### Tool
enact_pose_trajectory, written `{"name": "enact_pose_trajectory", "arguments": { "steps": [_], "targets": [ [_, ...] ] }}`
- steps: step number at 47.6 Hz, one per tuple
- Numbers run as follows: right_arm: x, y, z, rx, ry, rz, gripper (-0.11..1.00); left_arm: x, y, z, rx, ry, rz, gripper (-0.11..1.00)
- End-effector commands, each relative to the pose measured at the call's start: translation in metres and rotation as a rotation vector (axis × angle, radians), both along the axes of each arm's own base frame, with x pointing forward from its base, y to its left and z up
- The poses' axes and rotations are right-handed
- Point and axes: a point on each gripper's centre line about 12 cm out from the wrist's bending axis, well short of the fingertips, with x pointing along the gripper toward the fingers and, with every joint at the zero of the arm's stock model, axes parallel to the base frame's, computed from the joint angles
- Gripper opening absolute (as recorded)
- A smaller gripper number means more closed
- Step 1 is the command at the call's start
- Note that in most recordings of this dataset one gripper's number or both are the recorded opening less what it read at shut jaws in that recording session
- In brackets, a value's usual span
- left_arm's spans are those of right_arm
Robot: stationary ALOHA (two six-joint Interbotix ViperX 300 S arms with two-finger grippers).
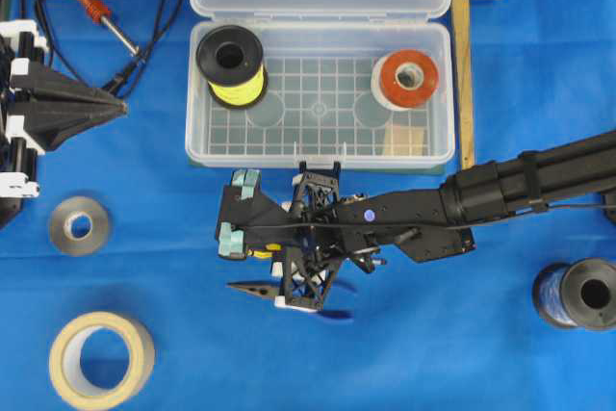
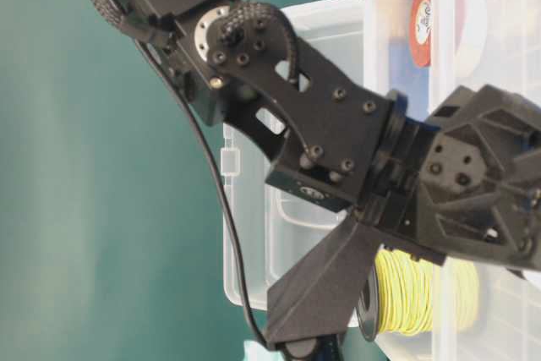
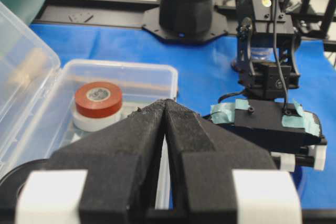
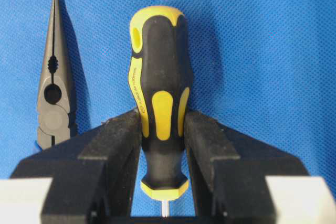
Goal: Pick the screwdriver from the toolbox among several items.
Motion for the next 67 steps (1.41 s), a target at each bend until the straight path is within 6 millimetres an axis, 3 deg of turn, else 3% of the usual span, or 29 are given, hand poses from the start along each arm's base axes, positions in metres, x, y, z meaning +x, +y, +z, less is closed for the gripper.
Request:
{"name": "enact_pose_trajectory", "arguments": {
  "steps": [1,3,10,12,18,22,31,41,49,57,67],
  "targets": [
    [0.004,0.001,0.023,0.007,-0.038,-0.003,0.26,0.001,0.000,0.003,-0.001,-0.009,0.002,0.00],
    [0.003,0.000,0.030,0.004,-0.040,-0.002,0.30,0.001,0.000,0.003,-0.001,-0.009,0.002,0.00],
    [-0.006,-0.003,0.073,-0.011,-0.084,0.011,0.72,0.001,0.000,0.004,0.001,-0.012,0.002,0.00],
    [-0.010,-0.004,0.086,-0.020,-0.102,0.016,0.79,0.001,0.000,0.004,-0.001,-0.012,0.002,0.00],
    [-0.032,-0.009,0.127,-0.060,-0.168,0.033,0.74,0.000,0.000,0.004,-0.001,-0.011,0.001,0.00],
    [-0.052,-0.013,0.145,-0.087,-0.189,0.045,0.74,-0.001,0.000,0.005,-0.004,-0.011,0.002,0.00],
    [-0.122,-0.032,0.167,-0.136,-0.274,0.059,0.74,-0.002,0.000,0.004,-0.012,-0.010,0.001,0.00],
    [-0.199,-0.047,0.175,-0.127,-0.459,0.059,0.74,-0.002,0.000,0.007,-0.011,-0.022,0.001,0.00],
    [-0.251,-0.058,0.163,-0.152,-0.540,0.074,0.74,-0.002,0.000,0.005,-0.010,-0.013,0.001,0.00],
    [-0.284,-0.063,0.147,-0.158,-0.604,0.094,0.74,-0.002,0.000,0.003,-0.010,-0.008,0.001,0.00],
    [-0.304,-0.067,0.120,-0.156,-0.638,0.113,0.74,-0.003,0.000,0.000,-0.009,-0.002,0.001,0.00]
  ]
}}
